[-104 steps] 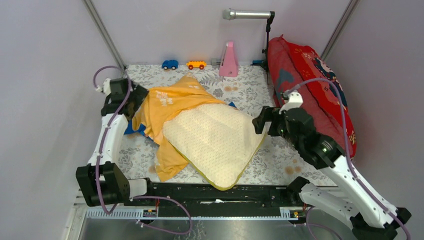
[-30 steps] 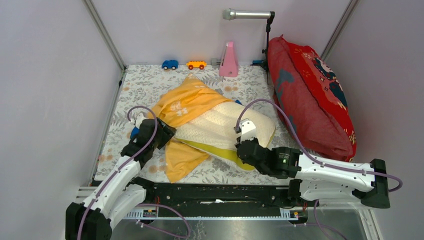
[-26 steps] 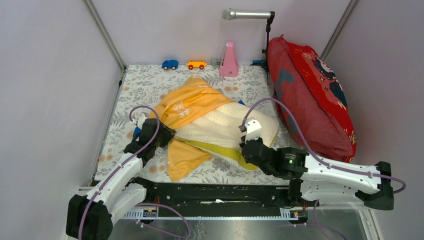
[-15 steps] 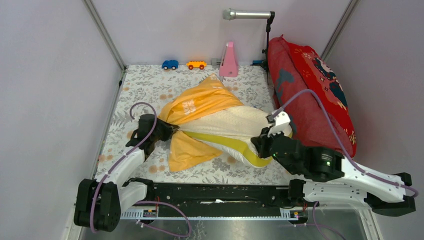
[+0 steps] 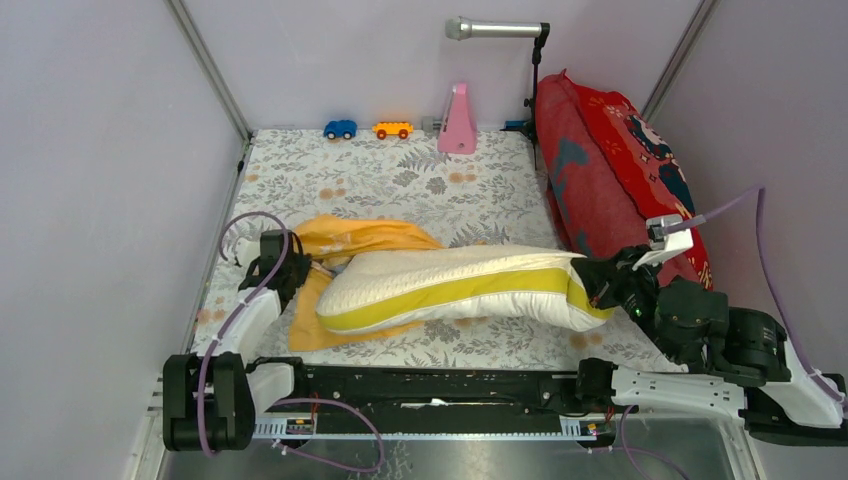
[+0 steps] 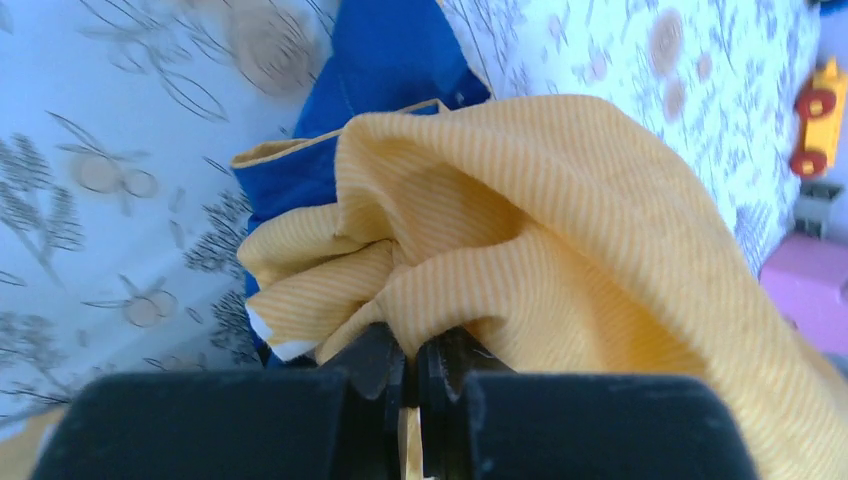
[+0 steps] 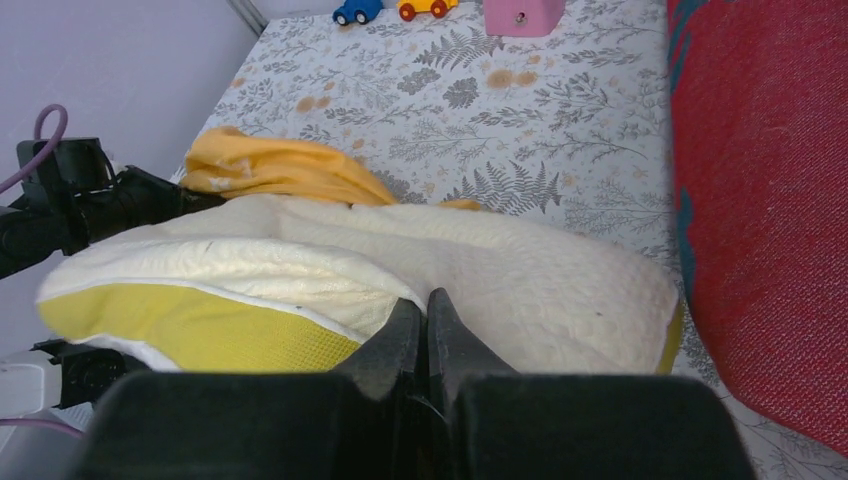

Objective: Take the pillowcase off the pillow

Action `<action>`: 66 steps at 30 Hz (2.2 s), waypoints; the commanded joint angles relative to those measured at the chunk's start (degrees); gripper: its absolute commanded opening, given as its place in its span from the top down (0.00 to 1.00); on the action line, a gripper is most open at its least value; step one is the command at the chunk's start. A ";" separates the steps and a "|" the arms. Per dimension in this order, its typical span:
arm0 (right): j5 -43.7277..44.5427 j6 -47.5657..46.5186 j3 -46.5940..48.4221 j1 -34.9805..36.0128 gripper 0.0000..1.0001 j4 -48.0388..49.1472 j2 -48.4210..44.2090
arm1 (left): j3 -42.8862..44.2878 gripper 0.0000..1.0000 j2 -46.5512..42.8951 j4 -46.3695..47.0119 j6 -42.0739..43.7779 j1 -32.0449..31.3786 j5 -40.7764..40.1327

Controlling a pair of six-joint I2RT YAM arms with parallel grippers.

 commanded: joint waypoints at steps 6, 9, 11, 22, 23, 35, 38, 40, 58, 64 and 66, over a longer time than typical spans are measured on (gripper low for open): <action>7.50 -3.89 4.11 -0.37 1.00 6.01 7.42 | 14.10 1.00 4.66 0.19 4.84 2.77 -14.17; 11.42 -2.01 5.98 -0.45 1.00 4.55 7.11 | 23.12 1.00 10.90 -6.19 3.20 6.50 -11.69; 12.91 -1.70 6.75 -0.39 1.00 4.49 5.28 | 26.43 1.00 13.86 -6.50 2.33 8.22 -8.37; 14.71 -4.38 11.52 -0.43 1.00 5.00 -2.53 | 42.68 1.00 31.61 -8.30 3.08 12.92 -9.09; 14.58 -4.65 11.78 -0.40 1.00 5.00 -2.56 | 42.70 1.00 32.40 -7.95 2.88 12.87 -8.89; 2.14 -10.94 8.26 -0.32 1.00 8.77 10.44 | 53.02 1.00 34.06 0.38 14.14 6.40 -1.07; 0.87 -12.25 7.02 -0.39 1.00 10.10 14.35 | 58.31 1.00 34.06 0.57 19.16 3.29 -3.90; 0.83 -12.30 6.54 -0.39 1.00 10.19 15.98 | 58.99 0.99 32.17 1.40 21.11 2.39 -6.99; -7.50 -14.85 -1.34 -0.39 1.00 18.50 19.67 | 40.99 0.01 8.43 -11.16 15.43 -4.23 14.04; -13.21 -14.69 -3.58 -0.39 1.00 18.72 22.01 | 30.96 0.01 -0.45 -14.68 18.72 -9.51 16.00; -15.30 -14.39 -4.36 -0.47 1.00 18.30 23.13 | 28.20 0.01 -1.91 -16.31 19.46 -10.05 17.09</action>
